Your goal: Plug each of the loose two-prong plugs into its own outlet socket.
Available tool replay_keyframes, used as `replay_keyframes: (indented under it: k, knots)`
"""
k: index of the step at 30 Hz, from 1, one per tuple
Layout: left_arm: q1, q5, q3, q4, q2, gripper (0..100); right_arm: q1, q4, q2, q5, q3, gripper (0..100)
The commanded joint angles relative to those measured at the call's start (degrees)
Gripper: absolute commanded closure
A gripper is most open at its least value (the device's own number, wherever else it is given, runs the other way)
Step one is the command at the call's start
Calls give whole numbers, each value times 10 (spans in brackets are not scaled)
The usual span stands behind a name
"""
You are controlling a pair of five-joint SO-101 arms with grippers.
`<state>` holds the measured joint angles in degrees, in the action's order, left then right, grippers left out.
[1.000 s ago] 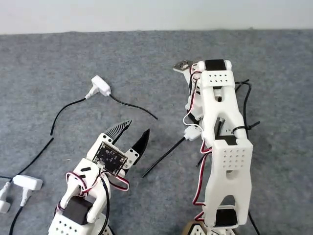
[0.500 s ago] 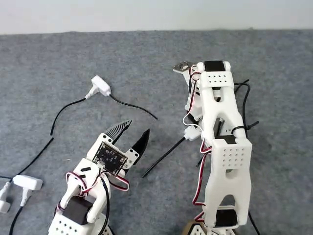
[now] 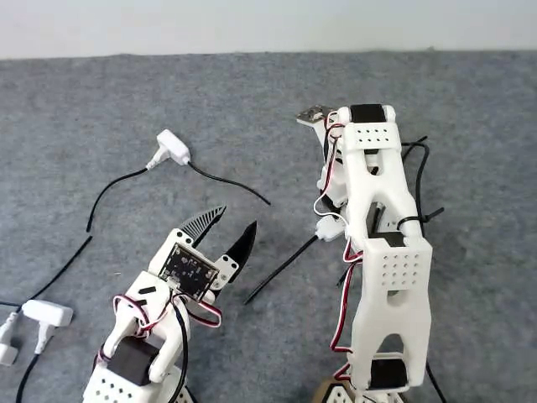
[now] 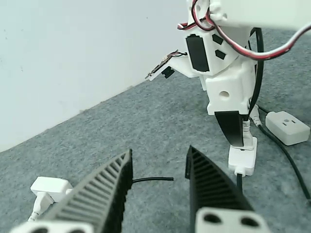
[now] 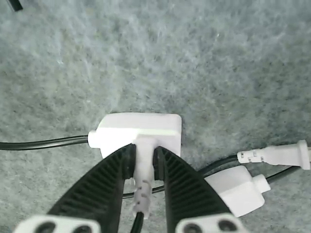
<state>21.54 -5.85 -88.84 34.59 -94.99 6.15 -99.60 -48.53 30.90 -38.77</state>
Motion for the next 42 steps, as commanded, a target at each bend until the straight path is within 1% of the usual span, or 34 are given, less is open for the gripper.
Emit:
replay_keyframes:
  k: [1, 3, 5, 12, 15, 18, 26, 36, 42]
  knots:
    - [5, 1, 7, -19, -3, 812, 13, 4, -52, -2, 8, 989]
    - [5, 1, 7, -18, -3, 812, 13, 2, -52, -1, 8, 988]
    - [5, 1, 7, -18, -3, 812, 13, -12, -52, -1, 8, 954]
    - [5, 1, 7, -18, -3, 812, 18, -34, -35, 0, -6, 627]
    - [3, 1, 7, -18, -3, 812, 26, -34, 2, -4, -22, 548]
    - [2, 1, 6, -18, -3, 812, 38, -34, 67, -4, -22, 548]
    - [2, 1, 0, -20, -4, 812, 40, -35, 284, -5, -16, 548]
    - [3, 1, 0, -21, -3, 812, 53, -34, 559, -5, 106, 548]
    - [2, 0, 0, -21, -4, 812, 62, -34, 713, -49, 143, 548]
